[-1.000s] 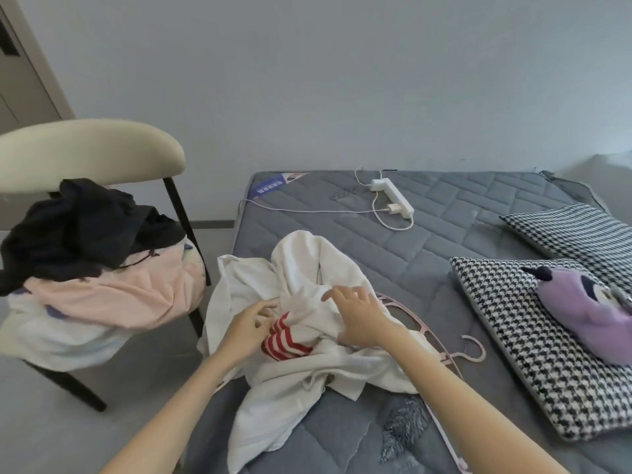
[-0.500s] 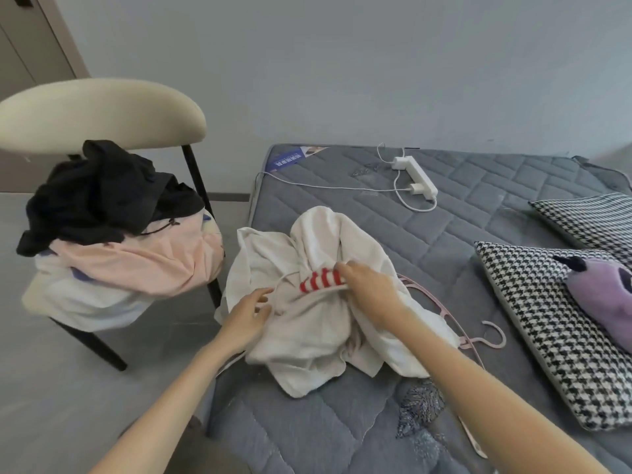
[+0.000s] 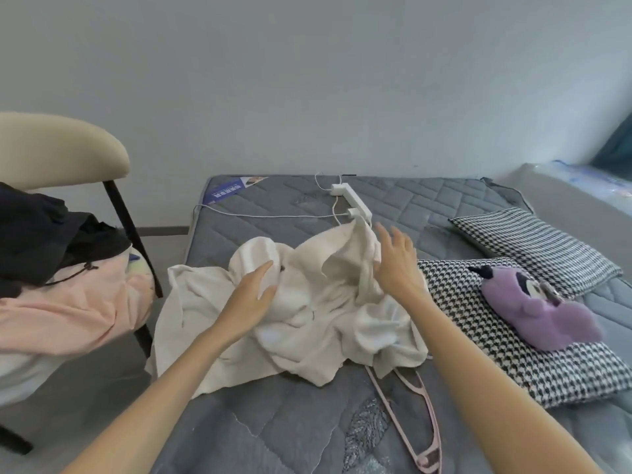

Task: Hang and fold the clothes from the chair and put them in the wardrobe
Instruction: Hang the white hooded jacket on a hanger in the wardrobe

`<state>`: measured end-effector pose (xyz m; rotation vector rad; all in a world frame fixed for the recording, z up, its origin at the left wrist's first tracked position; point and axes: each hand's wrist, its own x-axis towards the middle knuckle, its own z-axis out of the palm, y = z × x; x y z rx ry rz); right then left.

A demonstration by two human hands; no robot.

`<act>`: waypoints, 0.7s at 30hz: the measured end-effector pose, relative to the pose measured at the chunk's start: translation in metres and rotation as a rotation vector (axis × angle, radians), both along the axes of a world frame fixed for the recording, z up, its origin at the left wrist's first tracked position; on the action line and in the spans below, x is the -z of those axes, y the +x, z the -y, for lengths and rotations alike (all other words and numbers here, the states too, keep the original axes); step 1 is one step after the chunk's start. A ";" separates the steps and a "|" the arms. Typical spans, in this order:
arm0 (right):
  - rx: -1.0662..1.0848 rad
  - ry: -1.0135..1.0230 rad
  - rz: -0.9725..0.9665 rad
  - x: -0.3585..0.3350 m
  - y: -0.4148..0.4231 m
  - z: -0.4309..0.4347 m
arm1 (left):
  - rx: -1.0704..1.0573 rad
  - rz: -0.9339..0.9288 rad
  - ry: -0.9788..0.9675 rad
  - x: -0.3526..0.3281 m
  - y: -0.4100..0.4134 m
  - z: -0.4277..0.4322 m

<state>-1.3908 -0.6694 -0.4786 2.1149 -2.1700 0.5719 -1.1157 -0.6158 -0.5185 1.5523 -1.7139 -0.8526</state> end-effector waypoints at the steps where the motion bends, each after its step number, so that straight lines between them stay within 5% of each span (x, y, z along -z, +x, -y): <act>1: -0.039 0.041 -0.013 0.013 0.002 -0.006 | 0.013 0.009 0.026 0.009 0.000 -0.003; 6: -0.247 0.384 -0.020 0.069 0.023 -0.036 | 0.077 0.161 0.153 0.058 0.008 -0.023; 10: -0.361 0.702 -0.273 0.100 0.044 -0.062 | 0.126 0.403 0.330 0.095 0.028 -0.040; 14: -0.336 0.557 -0.474 0.130 0.063 -0.081 | 0.173 0.643 0.426 0.122 0.042 -0.059; 21: -0.248 0.505 -0.646 0.159 0.078 -0.087 | 0.072 0.864 0.204 0.142 0.044 -0.064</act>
